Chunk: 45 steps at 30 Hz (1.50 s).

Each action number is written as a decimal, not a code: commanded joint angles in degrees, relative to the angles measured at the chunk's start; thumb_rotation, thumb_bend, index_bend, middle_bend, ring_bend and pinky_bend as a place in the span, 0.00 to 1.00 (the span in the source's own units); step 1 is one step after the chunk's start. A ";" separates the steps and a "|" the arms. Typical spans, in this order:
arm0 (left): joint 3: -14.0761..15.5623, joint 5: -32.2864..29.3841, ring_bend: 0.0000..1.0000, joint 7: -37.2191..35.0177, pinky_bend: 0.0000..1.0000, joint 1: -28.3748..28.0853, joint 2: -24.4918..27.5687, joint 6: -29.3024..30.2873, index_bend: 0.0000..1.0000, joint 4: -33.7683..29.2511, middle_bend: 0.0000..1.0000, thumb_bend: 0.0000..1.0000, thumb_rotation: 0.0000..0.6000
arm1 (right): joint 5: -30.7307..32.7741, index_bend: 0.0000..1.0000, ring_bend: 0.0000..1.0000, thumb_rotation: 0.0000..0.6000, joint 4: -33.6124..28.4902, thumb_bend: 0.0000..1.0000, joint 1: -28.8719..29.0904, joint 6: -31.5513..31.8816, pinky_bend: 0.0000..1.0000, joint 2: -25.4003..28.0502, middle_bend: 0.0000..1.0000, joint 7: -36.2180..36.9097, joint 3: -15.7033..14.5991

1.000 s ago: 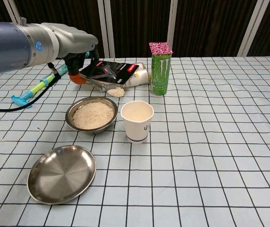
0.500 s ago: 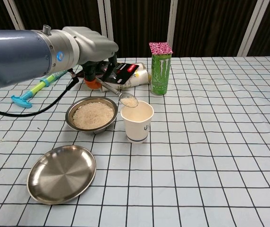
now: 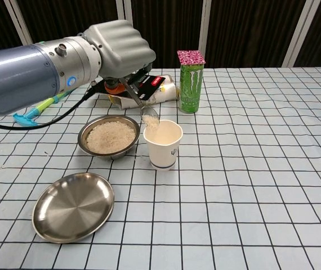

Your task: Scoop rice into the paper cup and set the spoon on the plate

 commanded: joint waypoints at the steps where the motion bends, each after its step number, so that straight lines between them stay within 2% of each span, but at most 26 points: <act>1: 2.04 4.88 1.00 -0.51 1.00 0.06 -0.58 -0.88 0.70 2.41 0.97 0.49 1.00 | -0.05 0.02 0.00 1.00 0.11 0.38 0.01 0.09 0.00 -0.05 0.00 -0.04 0.05; 14: 6.30 20.21 1.00 0.10 1.00 -1.28 -0.24 -3.96 0.70 8.31 0.97 0.49 1.00 | -0.16 0.02 0.00 1.00 0.36 0.38 -0.09 0.82 0.00 -0.57 0.00 0.36 0.37; 27: 6.99 30.79 1.00 0.98 1.00 -2.43 1.07 -6.09 0.70 11.27 0.96 0.49 1.00 | -0.04 0.02 0.00 1.00 0.40 0.38 -0.13 0.83 0.00 -0.79 0.00 0.64 0.39; 34: 7.32 33.17 1.00 2.13 1.00 -2.21 1.49 -7.95 0.70 11.38 0.96 0.49 1.00 | -0.01 0.02 0.00 1.00 0.30 0.38 -0.14 0.82 0.00 -0.78 0.00 0.52 0.40; 45: 5.19 33.41 1.00 2.23 1.00 -0.40 1.17 -8.50 0.70 10.88 0.96 0.49 1.00 | 0.01 0.02 0.00 1.00 0.28 0.38 -0.21 0.81 0.00 -0.68 0.00 0.33 0.35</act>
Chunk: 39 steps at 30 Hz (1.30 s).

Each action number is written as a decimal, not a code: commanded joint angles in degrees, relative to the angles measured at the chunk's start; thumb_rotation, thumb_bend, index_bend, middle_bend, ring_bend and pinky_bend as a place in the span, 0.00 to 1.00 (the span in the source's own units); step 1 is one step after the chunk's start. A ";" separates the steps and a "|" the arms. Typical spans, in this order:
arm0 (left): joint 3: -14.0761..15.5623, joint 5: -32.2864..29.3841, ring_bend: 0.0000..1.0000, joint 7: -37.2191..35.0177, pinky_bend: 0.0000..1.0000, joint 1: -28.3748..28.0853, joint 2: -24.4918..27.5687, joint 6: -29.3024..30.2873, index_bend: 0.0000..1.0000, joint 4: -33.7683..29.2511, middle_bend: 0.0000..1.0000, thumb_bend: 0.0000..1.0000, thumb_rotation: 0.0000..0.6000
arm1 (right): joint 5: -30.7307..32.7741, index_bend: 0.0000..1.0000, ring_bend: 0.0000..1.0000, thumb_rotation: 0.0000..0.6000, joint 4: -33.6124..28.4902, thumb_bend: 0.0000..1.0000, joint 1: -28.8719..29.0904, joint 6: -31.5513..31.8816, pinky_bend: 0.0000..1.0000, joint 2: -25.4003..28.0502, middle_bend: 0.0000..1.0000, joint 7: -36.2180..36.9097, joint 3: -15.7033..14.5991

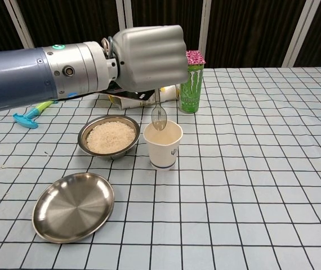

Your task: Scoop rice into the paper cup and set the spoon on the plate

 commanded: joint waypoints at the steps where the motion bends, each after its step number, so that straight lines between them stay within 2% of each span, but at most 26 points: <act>1: -0.48 -0.01 1.00 0.00 1.00 0.58 -0.24 0.08 0.70 -0.20 0.96 0.49 1.00 | -0.03 0.02 0.00 1.00 -0.03 0.38 -0.01 0.00 0.00 0.03 0.00 -0.06 -0.03; 8: -3.45 -4.14 1.00 -2.12 1.00 3.47 -1.29 1.33 0.70 -1.82 0.96 0.49 1.00 | -0.03 0.02 0.00 1.00 -0.05 0.38 -0.02 0.01 0.00 0.01 0.00 -0.02 -0.02; 15: -9.68 -18.18 1.00 -5.14 1.00 9.04 -2.64 5.55 0.70 -8.24 0.97 0.48 1.00 | 0.03 0.02 0.00 1.00 -0.14 0.38 -0.05 -0.03 0.00 -0.05 0.00 -0.04 -0.03; 20: -12.90 -26.90 1.00 -6.87 1.00 12.47 -0.70 9.05 0.70 -15.15 0.97 0.48 1.00 | 0.04 0.02 0.00 1.00 -0.20 0.38 -0.16 0.04 0.00 0.10 0.00 -0.16 -0.10; 24: -15.22 -34.93 1.00 -10.38 1.00 16.21 1.95 12.31 0.69 -23.50 0.97 0.48 1.00 | 0.00 0.02 0.00 1.00 -0.29 0.38 -0.08 -0.23 0.00 0.33 0.00 -0.25 -0.17; 27: -15.15 -38.41 1.00 -11.46 1.00 18.10 4.53 13.62 0.69 -28.76 0.96 0.47 1.00 | 0.17 0.02 0.00 1.00 -0.38 0.38 -0.02 -0.55 0.00 0.38 0.00 -0.16 -0.21; 30: -13.84 -40.61 1.00 -12.09 1.00 19.85 7.14 14.55 0.69 -32.91 0.96 0.46 1.00 | 0.38 0.02 0.00 1.00 -0.39 0.38 0.02 -0.74 0.00 0.35 0.00 -0.09 -0.18; 34: -11.17 -42.36 1.00 -13.07 1.00 21.89 9.56 14.72 0.69 -35.70 0.96 0.45 1.00 | 0.62 0.02 0.00 1.00 -0.51 0.38 -0.04 -0.80 0.00 0.32 0.00 -0.14 -0.15; 39: -7.88 -43.21 1.00 -15.86 1.00 24.24 10.45 13.87 0.68 -35.42 0.96 0.42 1.00 | 0.81 0.02 0.00 1.00 -0.58 0.38 -0.09 -0.84 0.00 0.21 0.00 -0.24 -0.14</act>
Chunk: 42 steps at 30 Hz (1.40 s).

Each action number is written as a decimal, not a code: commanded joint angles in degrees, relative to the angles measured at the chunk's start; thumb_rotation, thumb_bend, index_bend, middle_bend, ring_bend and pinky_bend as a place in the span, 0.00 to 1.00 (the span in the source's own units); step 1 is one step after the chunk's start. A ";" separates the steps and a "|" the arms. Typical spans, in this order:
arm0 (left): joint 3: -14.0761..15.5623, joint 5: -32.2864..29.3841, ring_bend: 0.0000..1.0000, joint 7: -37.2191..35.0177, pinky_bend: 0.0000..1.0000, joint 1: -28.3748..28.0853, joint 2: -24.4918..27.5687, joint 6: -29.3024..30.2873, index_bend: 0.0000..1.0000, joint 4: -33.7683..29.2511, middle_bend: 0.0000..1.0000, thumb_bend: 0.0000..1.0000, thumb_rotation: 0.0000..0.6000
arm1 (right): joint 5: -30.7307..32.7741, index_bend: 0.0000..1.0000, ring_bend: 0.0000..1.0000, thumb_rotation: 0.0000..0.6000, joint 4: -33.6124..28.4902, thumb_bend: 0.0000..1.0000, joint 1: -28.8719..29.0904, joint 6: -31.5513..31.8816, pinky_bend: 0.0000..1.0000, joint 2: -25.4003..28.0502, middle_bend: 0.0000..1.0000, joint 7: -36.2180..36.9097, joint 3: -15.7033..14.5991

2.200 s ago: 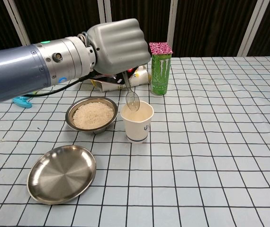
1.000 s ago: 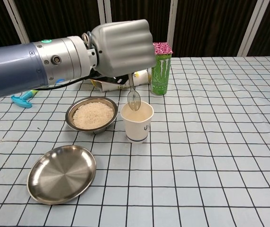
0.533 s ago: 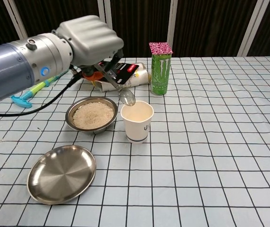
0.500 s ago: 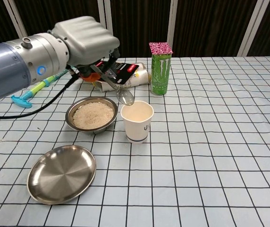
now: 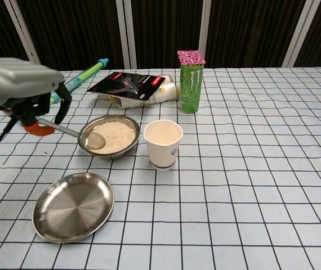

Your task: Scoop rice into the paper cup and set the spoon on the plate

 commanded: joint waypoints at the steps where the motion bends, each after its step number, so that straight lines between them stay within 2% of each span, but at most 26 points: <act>1: 2.05 -0.97 1.00 -1.96 1.00 1.61 0.37 -0.77 0.68 0.56 0.96 0.42 1.00 | 0.08 0.02 0.00 1.00 0.00 0.38 -0.02 -0.03 0.00 -0.02 0.00 0.01 0.02; 14: 5.40 -3.02 0.99 -3.84 1.00 2.57 -4.57 -3.71 0.64 5.71 0.95 0.39 1.00 | 0.13 0.02 0.00 1.00 0.01 0.38 -0.09 0.00 0.00 -0.12 0.00 0.10 0.03; 20: 5.85 -3.92 0.99 -2.84 1.00 2.05 -6.71 -3.32 0.59 6.72 0.94 0.27 1.00 | 0.00 0.02 0.00 1.00 -0.04 0.38 -0.11 0.08 0.00 -0.09 0.00 0.05 0.02; 25: 5.89 -3.46 0.99 -3.33 1.00 2.09 -6.65 -2.94 0.56 6.84 0.94 0.17 1.00 | 0.00 0.02 0.00 1.00 -0.08 0.38 -0.15 0.08 0.00 -0.07 0.00 0.07 -0.01; 30: 5.35 -1.64 0.99 -6.29 1.00 2.89 -5.16 -2.83 0.55 6.18 0.94 0.17 1.00 | -0.08 0.02 0.00 1.00 -0.03 0.38 -0.15 0.17 0.00 -0.10 0.00 0.03 0.04; 33: 5.09 3.03 0.96 -11.07 1.00 4.80 -2.77 -1.75 0.52 5.07 0.91 0.17 1.00 | -0.01 0.02 0.00 1.00 -0.04 0.38 -0.18 0.13 0.00 -0.14 0.00 0.09 0.02; 37: 6.16 12.32 0.85 -18.05 0.95 8.45 0.50 1.11 0.42 4.87 0.78 0.16 1.00 | -0.08 0.02 0.00 1.00 -0.06 0.38 -0.19 0.13 0.00 -0.11 0.00 0.09 0.00; 40: 7.97 20.96 0.67 -24.23 0.80 12.20 2.88 4.73 0.32 6.08 0.58 0.16 1.00 | -0.06 0.02 0.00 1.00 -0.09 0.38 -0.23 0.15 0.00 -0.09 0.00 -0.04 -0.02; 42: 9.39 25.65 0.48 -28.39 0.66 14.80 4.37 6.62 0.21 7.44 0.38 0.16 1.00 | 0.10 0.02 0.00 1.00 -0.15 0.38 -0.27 0.06 0.00 -0.08 0.00 -0.04 -0.04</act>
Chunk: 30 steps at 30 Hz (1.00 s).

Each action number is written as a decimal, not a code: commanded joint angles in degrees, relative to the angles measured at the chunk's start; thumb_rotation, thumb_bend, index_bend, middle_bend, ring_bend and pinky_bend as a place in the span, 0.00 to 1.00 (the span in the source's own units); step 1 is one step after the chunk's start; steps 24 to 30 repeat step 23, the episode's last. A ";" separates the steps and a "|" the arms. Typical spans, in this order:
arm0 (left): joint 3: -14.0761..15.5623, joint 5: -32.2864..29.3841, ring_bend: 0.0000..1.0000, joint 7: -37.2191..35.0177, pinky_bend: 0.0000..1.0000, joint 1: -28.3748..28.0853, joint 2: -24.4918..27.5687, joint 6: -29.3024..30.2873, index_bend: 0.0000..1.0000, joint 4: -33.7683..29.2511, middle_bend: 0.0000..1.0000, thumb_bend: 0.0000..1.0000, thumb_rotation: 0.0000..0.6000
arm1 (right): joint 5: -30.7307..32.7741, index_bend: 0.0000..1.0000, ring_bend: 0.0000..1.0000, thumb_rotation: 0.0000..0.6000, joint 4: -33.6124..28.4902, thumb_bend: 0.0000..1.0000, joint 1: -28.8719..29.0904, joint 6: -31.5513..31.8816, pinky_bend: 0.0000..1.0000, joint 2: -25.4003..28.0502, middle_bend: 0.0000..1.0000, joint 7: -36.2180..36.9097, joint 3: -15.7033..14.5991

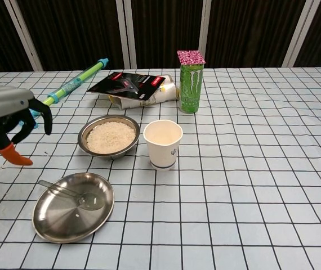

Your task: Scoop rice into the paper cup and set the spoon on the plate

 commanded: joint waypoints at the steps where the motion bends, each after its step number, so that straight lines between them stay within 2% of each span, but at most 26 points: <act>1: 3.45 12.62 0.41 -10.92 0.60 7.11 4.85 5.74 0.16 2.43 0.29 0.16 1.00 | 0.14 0.02 0.00 1.00 -0.04 0.38 -0.02 -0.11 0.00 0.00 0.00 -0.01 -0.01; 3: 4.87 15.88 0.15 -14.09 0.42 9.44 6.27 7.04 0.05 3.79 0.08 0.14 1.00 | 0.14 0.02 0.00 1.00 -0.07 0.38 -0.02 -0.14 0.00 -0.03 0.00 -0.12 -0.04; 5: 5.89 18.06 0.02 -15.90 0.24 11.02 7.27 7.99 0.00 5.03 0.00 0.11 1.00 | 0.03 0.02 0.00 1.00 -0.09 0.38 0.00 -0.21 0.00 0.03 0.00 -0.36 -0.14; 7: 6.97 21.65 0.00 -17.79 0.12 13.38 8.07 10.50 0.00 7.72 0.00 0.08 1.00 | -0.03 0.02 0.00 1.00 -0.26 0.38 0.00 -0.27 0.00 0.18 0.00 -0.68 -0.22; 8: 7.38 23.27 0.00 -18.71 0.09 14.47 8.17 11.77 0.00 9.10 0.00 0.07 1.00 | 0.03 0.02 0.00 1.00 -0.30 0.38 -0.01 -0.29 0.00 0.18 0.00 -0.77 -0.21; 11: 8.54 27.10 0.00 -21.72 0.04 17.59 8.43 14.74 0.00 12.78 0.00 0.02 1.00 | 0.43 0.02 0.00 1.00 -0.40 0.38 -0.08 -0.52 0.00 0.22 0.00 -1.04 -0.25; 19: 11.01 28.63 0.00 -25.74 0.00 22.37 10.09 16.26 0.00 15.66 0.00 0.00 1.00 | 1.39 0.02 0.00 1.00 -0.57 0.38 -0.10 -0.99 0.00 0.12 0.00 -1.41 -0.05; 30: 10.37 29.89 0.00 -27.56 0.00 23.44 10.38 16.79 0.00 16.13 0.00 0.00 1.00 | 1.54 0.02 0.00 1.00 -0.72 0.38 0.07 -1.42 0.00 0.35 0.00 -1.74 -0.03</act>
